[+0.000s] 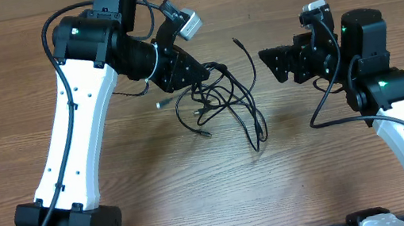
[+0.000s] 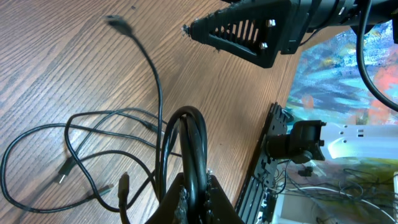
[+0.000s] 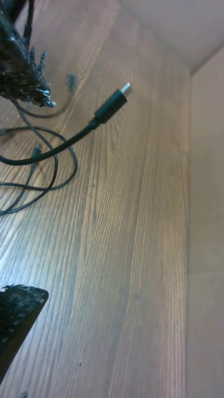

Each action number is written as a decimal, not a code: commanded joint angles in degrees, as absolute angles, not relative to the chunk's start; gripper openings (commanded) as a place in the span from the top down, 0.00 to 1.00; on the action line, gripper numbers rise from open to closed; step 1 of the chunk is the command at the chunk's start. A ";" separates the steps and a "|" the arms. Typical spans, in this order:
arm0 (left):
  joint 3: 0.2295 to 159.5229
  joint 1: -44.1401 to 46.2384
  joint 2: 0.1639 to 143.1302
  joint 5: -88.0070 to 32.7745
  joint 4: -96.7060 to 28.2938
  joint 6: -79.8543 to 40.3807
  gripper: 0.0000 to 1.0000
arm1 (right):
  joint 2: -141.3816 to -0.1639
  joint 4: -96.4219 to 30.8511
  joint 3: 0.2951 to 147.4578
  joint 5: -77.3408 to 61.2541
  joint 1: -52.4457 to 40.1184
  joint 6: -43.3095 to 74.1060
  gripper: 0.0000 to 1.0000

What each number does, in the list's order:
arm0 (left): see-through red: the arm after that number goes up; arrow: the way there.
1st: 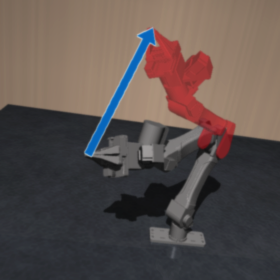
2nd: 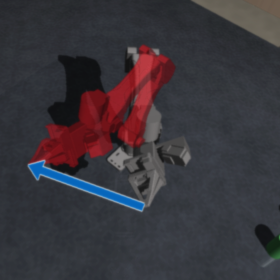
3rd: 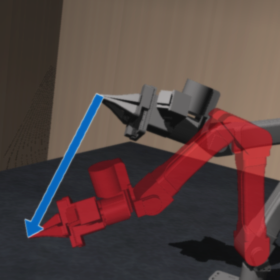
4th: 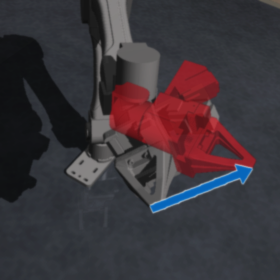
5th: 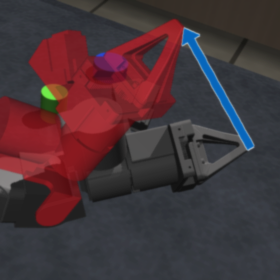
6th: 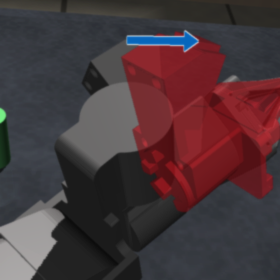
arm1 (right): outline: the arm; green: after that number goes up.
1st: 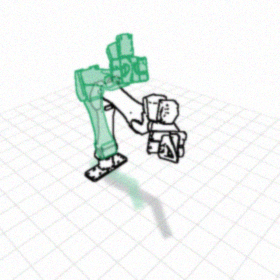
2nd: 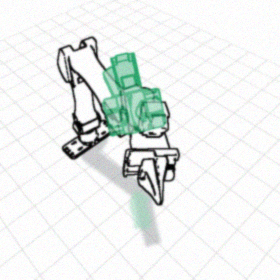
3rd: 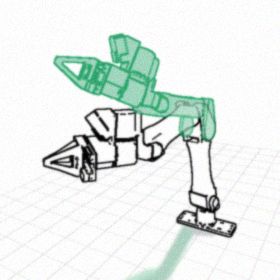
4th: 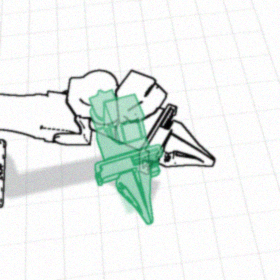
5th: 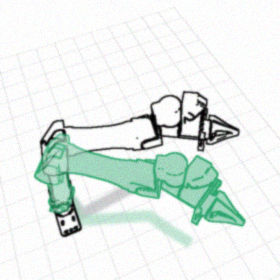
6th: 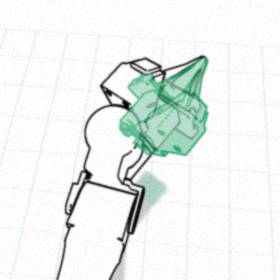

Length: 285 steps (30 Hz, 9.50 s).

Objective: Untangle cables

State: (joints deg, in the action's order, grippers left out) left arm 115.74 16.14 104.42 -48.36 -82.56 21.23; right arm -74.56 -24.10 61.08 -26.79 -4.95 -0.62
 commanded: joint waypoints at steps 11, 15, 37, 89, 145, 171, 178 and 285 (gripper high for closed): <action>116.36 16.34 104.73 -48.97 -82.48 22.28 0.96 | -74.72 -22.63 61.84 -55.64 -8.47 -33.74 0.14; 116.36 17.08 104.73 -48.95 -82.50 22.28 0.96 | -74.72 -22.61 61.84 -55.46 -12.12 -40.77 0.20; 116.36 19.55 104.73 -48.71 -82.46 22.31 0.95 | -74.72 -17.23 61.84 -52.12 -13.91 -42.11 0.61; 116.36 19.55 104.73 -44.71 -79.53 18.63 0.96 | -74.72 -21.63 61.84 -54.28 -5.30 -26.26 0.21; 116.36 19.14 104.73 -26.37 -77.36 0.40 0.96 | -76.31 -21.08 61.84 -56.66 -9.89 -35.79 0.96; 116.36 19.14 104.73 -24.84 -77.93 0.14 0.96 | -76.31 -23.14 61.84 -26.50 -9.89 6.22 0.96; 116.36 19.09 104.73 -21.56 -77.45 -3.95 0.96 | -76.31 -27.22 61.84 -26.37 -9.91 10.13 0.95; 136.66 18.83 118.74 -0.01 -79.77 -5.96 0.00 | -76.64 -40.86 61.84 -24.49 -5.93 15.22 0.00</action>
State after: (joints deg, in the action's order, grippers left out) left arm 135.59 23.09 120.49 5.41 -78.37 -9.19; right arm -76.77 -41.04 61.08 -25.04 -6.35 15.00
